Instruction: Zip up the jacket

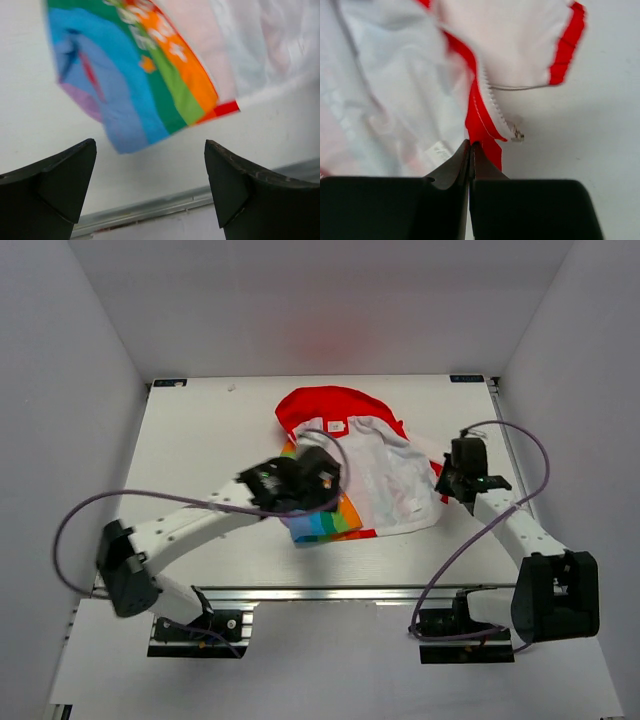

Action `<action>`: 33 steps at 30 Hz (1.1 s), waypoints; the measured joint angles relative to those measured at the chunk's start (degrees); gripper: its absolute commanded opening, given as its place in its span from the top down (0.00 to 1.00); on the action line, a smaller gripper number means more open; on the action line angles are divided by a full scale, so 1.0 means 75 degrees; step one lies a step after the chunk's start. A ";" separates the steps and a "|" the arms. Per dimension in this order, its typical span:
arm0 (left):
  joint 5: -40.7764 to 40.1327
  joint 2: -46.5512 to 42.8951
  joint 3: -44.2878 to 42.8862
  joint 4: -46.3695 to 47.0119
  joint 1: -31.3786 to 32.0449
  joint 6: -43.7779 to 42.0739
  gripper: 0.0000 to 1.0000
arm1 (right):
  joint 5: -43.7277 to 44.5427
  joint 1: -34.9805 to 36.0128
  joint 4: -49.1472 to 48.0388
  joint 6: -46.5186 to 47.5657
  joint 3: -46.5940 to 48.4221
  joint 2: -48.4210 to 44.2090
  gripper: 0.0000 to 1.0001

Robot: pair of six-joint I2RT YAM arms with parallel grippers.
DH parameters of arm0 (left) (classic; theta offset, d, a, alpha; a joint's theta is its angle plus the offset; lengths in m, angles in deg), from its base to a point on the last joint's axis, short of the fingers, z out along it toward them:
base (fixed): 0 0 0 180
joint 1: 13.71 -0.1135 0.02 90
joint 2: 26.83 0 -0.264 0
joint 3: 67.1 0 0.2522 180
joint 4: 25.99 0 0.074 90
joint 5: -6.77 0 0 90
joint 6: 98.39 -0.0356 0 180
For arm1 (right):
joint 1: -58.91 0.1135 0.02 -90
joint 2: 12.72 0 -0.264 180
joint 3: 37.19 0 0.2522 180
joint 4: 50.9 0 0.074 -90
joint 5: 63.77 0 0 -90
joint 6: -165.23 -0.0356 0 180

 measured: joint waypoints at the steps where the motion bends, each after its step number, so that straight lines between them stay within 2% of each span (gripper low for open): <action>1: 0.0172 -0.0600 0.0423 0.0268 -0.0565 0.0020 0.02 | 0.0175 0.0382 0.0029 0.0076 0.0076 -0.0009 1.00; 5: 0.0717 -0.1868 0.1670 0.0688 -0.2282 0.0195 0.02 | 0.1023 0.2049 0.0131 0.0224 0.0289 -0.0102 1.00; 11: 0.1513 -0.1988 0.2792 0.0793 -0.3290 0.0358 0.02 | 0.2323 0.5508 0.0385 -0.0134 0.0286 0.0286 1.00; 13: 0.1684 -0.1988 0.2873 0.0825 -0.3453 0.0361 0.02 | 0.2352 0.6493 0.0522 -0.0490 0.0286 0.0842 0.88; 14: 0.1740 -0.1985 0.2873 0.0854 -0.3500 0.0361 0.02 | 0.2328 0.6886 0.0606 -0.0667 0.0286 0.1186 0.74; 18: 0.1961 -0.1851 0.2868 0.1046 -0.3614 0.0335 0.02 | 0.2436 0.8008 0.1355 -0.1291 0.0431 0.2302 0.60; 22: 0.2276 -0.1381 0.2868 0.1180 -0.3649 0.0271 0.02 | 0.2171 0.8405 0.1766 -0.1483 0.0935 0.2247 0.47; 23: 0.2331 -0.1291 0.2868 0.1215 -0.3649 0.0251 0.02 | 0.2028 0.8416 0.1757 -0.1486 0.0947 0.2101 0.39; 25: 0.2433 -0.1180 0.2868 0.1265 -0.3649 0.0216 0.02 | 0.1722 0.8419 0.1754 -0.1466 0.0933 0.1641 0.32; 26: 0.2489 -0.1166 0.2871 0.1285 -0.3649 0.0189 0.02 | 0.1571 0.8416 0.1664 -0.1428 0.0880 0.1314 0.21; 28: 0.2576 -0.1189 0.2879 0.1378 -0.3649 0.0146 0.02 | 0.1419 0.8402 0.1510 -0.1413 0.0731 0.0595 0.11; 33: 0.2862 -0.1349 0.2999 0.1722 -0.3649 0.0017 0.02 | 0.1204 0.7976 0.1084 -0.1253 0.0315 -0.0729 0.11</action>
